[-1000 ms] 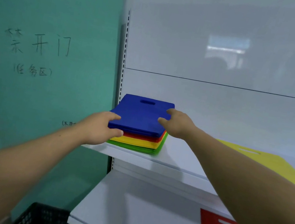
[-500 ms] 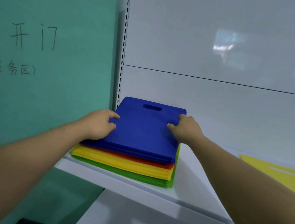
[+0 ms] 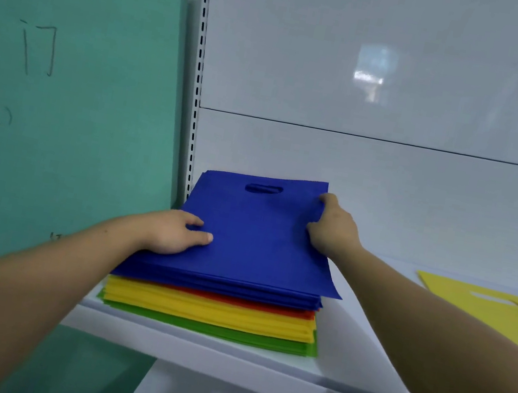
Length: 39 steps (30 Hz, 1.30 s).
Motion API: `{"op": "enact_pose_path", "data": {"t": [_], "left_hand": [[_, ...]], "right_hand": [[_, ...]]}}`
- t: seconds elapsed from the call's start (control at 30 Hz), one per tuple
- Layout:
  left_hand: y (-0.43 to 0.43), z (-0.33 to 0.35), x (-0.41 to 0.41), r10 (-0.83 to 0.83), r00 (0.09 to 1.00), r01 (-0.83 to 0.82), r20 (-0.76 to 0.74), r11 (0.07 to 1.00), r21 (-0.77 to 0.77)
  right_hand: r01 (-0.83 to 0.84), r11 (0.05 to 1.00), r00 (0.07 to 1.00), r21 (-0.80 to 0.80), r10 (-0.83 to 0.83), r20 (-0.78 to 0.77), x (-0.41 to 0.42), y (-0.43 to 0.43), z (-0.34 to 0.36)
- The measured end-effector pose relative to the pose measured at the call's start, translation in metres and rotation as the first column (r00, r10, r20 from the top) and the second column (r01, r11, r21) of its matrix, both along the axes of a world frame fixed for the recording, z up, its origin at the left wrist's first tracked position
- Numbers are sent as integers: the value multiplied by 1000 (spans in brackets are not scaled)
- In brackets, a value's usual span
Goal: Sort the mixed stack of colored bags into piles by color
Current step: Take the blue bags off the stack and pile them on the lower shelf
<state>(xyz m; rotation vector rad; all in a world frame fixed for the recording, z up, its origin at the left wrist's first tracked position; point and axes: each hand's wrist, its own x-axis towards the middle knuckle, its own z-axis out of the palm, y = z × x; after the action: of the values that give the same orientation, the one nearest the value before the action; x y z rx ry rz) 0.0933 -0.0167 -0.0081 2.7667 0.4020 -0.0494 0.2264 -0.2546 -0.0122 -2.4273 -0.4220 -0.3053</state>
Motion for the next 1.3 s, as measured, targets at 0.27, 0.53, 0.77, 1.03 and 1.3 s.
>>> {"op": "enact_pose_path", "data": {"t": [0.27,0.53,0.77,1.03,1.3], "left_hand": [[7,4,-6,21,997,-17,68,999,-52],[-7,24,-39,150,821,337,551,651,-680],[-40,32,-66,31,696,488,717,712,-505],[-121,15,-93,-165,705,602,689,652,-460],[-246,-4,-125,-297,704,676,645,558,-481]], "right_hand": [[-111,952,931,286,-2,366,-40,1,24],[-74,859,848,507,-213,485,-101,-27,69],[112,855,889,507,-315,333,-156,-76,74],[378,812,783,445,-537,313,-232,-166,51],[542,717,680,439,-681,272,-314,-280,38]]}}
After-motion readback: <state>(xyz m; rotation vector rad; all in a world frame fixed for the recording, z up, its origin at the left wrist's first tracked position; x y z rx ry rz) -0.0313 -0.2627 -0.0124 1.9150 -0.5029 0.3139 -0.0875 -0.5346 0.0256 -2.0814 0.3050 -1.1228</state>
